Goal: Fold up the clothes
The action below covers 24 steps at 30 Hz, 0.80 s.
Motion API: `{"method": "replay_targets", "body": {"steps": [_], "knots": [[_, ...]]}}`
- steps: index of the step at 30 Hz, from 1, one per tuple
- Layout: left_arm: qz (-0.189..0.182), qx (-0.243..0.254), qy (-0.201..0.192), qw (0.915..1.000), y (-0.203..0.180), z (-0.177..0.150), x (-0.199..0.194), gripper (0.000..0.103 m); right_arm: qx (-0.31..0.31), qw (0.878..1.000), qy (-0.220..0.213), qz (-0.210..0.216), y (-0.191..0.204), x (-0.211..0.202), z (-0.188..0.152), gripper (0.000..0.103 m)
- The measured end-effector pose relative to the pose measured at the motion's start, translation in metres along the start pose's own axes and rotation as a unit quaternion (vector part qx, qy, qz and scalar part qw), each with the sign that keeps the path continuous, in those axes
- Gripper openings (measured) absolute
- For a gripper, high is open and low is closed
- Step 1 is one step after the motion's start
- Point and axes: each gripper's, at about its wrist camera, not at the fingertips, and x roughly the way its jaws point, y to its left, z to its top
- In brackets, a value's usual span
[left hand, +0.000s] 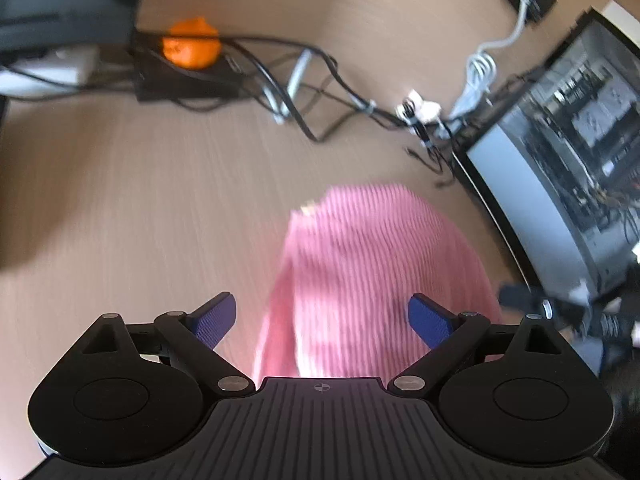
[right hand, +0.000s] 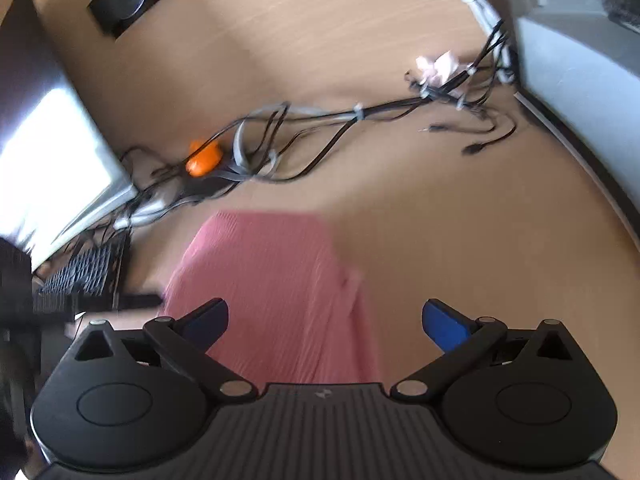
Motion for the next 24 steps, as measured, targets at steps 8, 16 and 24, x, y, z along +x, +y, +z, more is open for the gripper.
{"method": "replay_targets", "body": {"steps": [8,16,24], "knots": [[-0.008,0.060,0.022,0.9979,-0.032,-0.020,0.005,0.082,-0.005,0.998,0.039,0.038,0.021,0.042,-0.007,0.083],[0.014,0.055,0.030,0.9979,-0.034,-0.023,0.003,0.078,-0.023,0.997,0.055,0.045,0.029,0.040,-0.006,0.082],[-0.001,0.028,0.044,0.9986,-0.028,-0.026,0.008,0.082,-0.006,0.994,0.078,0.071,0.024,0.046,-0.009,0.092]]}}
